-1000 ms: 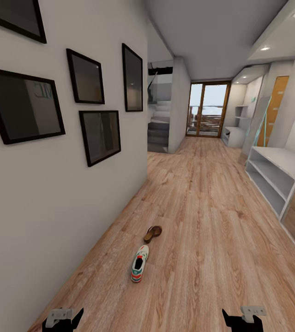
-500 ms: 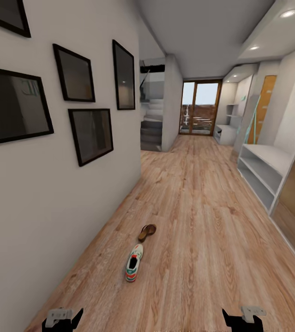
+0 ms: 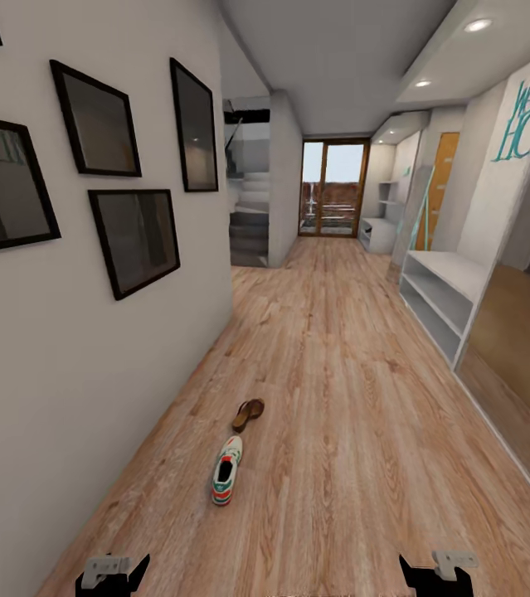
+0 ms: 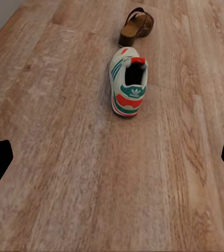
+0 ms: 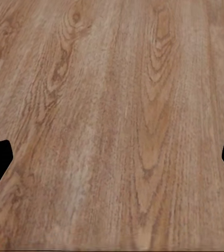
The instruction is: Pick up the two gym shoes and the two sandals from the corridor floor and place them onto the hallstand (shoe rack) in the corridor, making sure they are on the rack and not on the floor. Arrange them so the two gym shoes are next to each other and the two sandals are next to each other.
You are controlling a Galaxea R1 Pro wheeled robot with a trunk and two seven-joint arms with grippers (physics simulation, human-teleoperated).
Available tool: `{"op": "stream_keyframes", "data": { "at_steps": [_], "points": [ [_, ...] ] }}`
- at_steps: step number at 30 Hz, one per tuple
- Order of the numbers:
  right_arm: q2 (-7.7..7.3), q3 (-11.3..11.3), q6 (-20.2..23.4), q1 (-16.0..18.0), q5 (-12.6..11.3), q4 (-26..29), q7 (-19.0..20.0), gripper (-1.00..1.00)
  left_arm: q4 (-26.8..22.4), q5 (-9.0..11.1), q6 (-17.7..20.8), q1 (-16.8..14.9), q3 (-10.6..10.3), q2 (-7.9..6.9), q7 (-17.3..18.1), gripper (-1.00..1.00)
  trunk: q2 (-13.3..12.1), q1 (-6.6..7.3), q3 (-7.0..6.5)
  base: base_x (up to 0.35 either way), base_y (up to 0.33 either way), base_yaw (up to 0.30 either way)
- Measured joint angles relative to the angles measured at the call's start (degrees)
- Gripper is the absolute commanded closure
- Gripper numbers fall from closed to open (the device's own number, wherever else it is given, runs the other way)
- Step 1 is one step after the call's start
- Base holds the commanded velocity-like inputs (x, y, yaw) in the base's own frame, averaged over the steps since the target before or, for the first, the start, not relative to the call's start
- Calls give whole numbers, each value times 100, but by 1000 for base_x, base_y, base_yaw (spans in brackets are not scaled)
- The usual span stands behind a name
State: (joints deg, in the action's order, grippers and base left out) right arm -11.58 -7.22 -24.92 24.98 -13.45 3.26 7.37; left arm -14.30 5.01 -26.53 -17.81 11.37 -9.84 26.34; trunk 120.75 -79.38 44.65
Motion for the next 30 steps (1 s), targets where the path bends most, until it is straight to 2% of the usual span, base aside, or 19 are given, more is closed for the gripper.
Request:
{"op": "stream_keyframes", "data": {
  "at_steps": [18,30],
  "points": [
    [0,0,0,0,0,0,1,-100,0,0,0,-1,0,0,3,-100,0,1,98,13,293,-252],
    [0,-1,-3,1,0,-1,0,-100,1,0,1,-2,0,0,1,-100,0,0,161,13,45,-255]
  ]
}}
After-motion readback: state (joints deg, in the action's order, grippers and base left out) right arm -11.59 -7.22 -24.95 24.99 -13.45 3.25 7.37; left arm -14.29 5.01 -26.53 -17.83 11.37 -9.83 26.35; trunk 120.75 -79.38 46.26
